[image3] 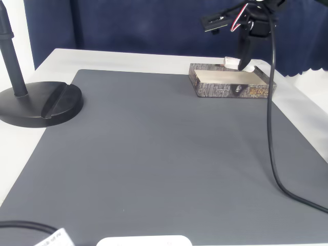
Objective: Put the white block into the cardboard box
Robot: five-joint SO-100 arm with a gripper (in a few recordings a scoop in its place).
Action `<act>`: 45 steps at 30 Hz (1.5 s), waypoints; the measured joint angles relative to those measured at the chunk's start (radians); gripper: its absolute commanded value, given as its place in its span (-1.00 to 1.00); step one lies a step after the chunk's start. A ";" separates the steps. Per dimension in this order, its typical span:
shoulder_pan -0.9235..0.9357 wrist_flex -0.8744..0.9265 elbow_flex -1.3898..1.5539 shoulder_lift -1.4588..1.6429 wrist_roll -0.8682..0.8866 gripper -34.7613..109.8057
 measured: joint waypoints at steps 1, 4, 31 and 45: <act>0.003 0.000 0.000 -0.003 0.021 -0.54; 0.021 0.000 0.000 -0.017 0.080 -0.54; 0.003 -0.107 -0.173 -0.247 0.190 -0.54; -0.003 -0.149 -0.173 -0.256 0.181 -0.38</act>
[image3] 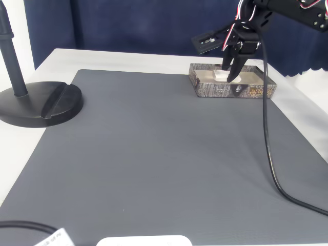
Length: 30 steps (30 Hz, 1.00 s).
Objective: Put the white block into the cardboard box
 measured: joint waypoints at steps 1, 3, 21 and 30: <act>0.000 -0.006 0.000 0.000 0.000 -0.36; 0.000 -0.017 0.000 0.000 0.000 -0.33; -0.011 -0.028 0.029 0.000 0.011 -0.29; -0.018 -0.031 0.031 0.000 -0.008 -0.14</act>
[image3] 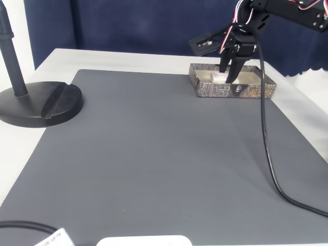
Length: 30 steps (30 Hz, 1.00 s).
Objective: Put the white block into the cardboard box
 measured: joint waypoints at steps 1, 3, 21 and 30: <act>-0.003 -0.002 0.000 0.000 -0.005 -0.13; -0.008 -0.005 0.012 0.000 -0.005 -0.13; -0.017 -0.031 0.032 0.054 -0.081 -0.05; -0.046 -0.031 0.107 0.199 -0.147 -0.08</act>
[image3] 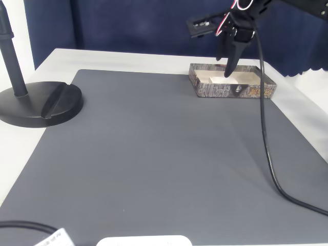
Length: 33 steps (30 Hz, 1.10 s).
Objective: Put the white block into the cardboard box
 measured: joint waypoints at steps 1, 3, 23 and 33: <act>-0.005 0.000 0.026 0.025 -0.011 -0.10; -0.017 0.000 0.091 0.084 -0.044 -0.12; -0.270 0.052 0.781 0.755 -0.672 -0.47; -0.541 0.094 1.120 0.982 -0.928 -0.54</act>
